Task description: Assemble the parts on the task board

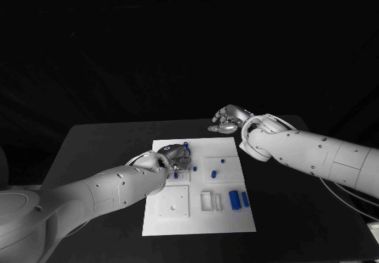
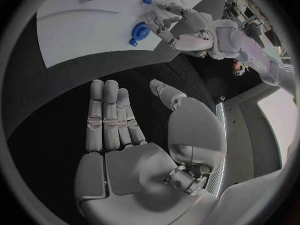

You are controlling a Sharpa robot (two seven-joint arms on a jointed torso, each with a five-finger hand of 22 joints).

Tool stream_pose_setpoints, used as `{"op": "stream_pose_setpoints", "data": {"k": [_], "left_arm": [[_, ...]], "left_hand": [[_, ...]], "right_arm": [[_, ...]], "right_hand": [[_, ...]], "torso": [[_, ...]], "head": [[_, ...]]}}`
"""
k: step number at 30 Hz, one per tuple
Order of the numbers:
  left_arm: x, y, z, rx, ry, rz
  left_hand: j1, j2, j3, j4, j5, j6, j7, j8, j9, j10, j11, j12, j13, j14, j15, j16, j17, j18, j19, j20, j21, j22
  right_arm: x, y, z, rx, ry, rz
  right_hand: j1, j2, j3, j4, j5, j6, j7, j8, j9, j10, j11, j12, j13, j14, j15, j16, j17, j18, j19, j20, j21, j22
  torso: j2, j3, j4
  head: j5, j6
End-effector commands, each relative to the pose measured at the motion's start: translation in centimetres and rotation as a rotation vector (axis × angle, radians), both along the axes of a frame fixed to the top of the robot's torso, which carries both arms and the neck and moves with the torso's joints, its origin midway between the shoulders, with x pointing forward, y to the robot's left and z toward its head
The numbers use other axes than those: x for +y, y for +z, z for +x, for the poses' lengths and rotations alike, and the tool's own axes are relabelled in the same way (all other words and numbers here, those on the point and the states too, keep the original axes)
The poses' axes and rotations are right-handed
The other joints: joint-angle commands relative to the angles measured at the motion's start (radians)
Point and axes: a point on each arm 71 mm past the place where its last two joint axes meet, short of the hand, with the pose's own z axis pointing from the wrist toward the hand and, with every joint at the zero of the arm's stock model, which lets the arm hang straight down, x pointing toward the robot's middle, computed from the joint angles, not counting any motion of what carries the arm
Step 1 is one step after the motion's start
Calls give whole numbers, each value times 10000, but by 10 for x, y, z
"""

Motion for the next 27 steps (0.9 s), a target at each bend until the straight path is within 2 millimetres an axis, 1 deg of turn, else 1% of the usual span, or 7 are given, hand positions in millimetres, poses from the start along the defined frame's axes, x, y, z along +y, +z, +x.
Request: {"op": "stream_pose_setpoints", "data": {"k": [1,4,8,11,16,20,27], "left_arm": [[-8,5,-5,-87,-380,-545],[-14,6,-9,-64,-644,-569],[-20,6,-12,91,-892,-574],[-24,5,-13,161,-1029,-542],[-26,4,-11,138,-1091,-191],[-25,2,-8,146,-1074,201],[-27,1,-5,235,-984,448]], "left_hand": [[-167,-419,-97,136,215,-392,-210,-152,-81,-1026,581,-20,-178,-78,255,-49,-15,874,-71,210,-98,71],[-186,-559,-141,182,246,-383,-206,-105,-63,-1141,599,-7,-215,-118,277,-31,-7,930,-98,258,-107,80],[-125,-628,-140,205,262,-358,-232,-45,-41,-1239,600,3,-249,-177,280,-18,-2,969,-142,279,-119,93],[-73,-557,-153,230,260,-141,-270,132,23,-1276,439,35,-269,-283,134,-29,-7,963,-236,262,-142,115],[28,-272,-239,172,217,83,-391,331,67,-1070,314,133,-238,-323,9,13,0,915,-312,184,-122,159],[180,102,-260,75,64,270,-351,472,81,-790,306,238,-189,-320,2,41,-2,876,-332,126,-100,172],[243,355,-256,49,26,299,-324,509,49,-746,309,212,-199,-321,4,54,-11,837,-339,92,-93,168]], "right_arm": [[0,0,0,46,111,-46],[0,0,0,55,112,-50],[0,0,0,57,120,-49],[1,0,0,64,129,-51],[1,0,0,65,141,-47],[2,0,0,68,149,-46],[3,-1,0,74,160,-45]], "right_hand": [[-50,41,-15,-39,15,-2,90,54,9,-76,12,34,-11,77,0,-67,18,158,-18,58,-60,-2],[-47,44,-14,-40,16,-2,89,54,9,-76,11,38,-15,79,0,-70,22,158,-16,57,-62,-1],[-43,45,-13,-42,16,-2,89,55,8,-77,11,42,-21,82,-1,-75,26,158,-15,57,-65,0],[-41,45,-13,-43,15,-2,89,56,8,-77,11,45,-26,84,-1,-78,29,158,-13,57,-67,0],[-39,45,-14,-44,14,-1,88,57,7,-76,10,51,-33,89,-2,-84,35,158,-11,57,-70,2],[-40,45,-16,-43,13,-1,88,58,7,-76,10,56,-40,92,-2,-89,40,158,-8,57,-72,3],[-41,47,-18,-41,12,0,88,60,6,-77,10,63,-51,98,-2,-98,49,158,-4,58,-76,5]], "torso": [[-8,2,3],[-6,-2,11],[2,-6,7],[6,-2,-3],[12,7,-13],[5,13,-7],[16,9,-17]], "head": [[-32,10],[-33,11],[-37,24],[-31,28],[-27,42],[-43,48],[-44,42]]}}
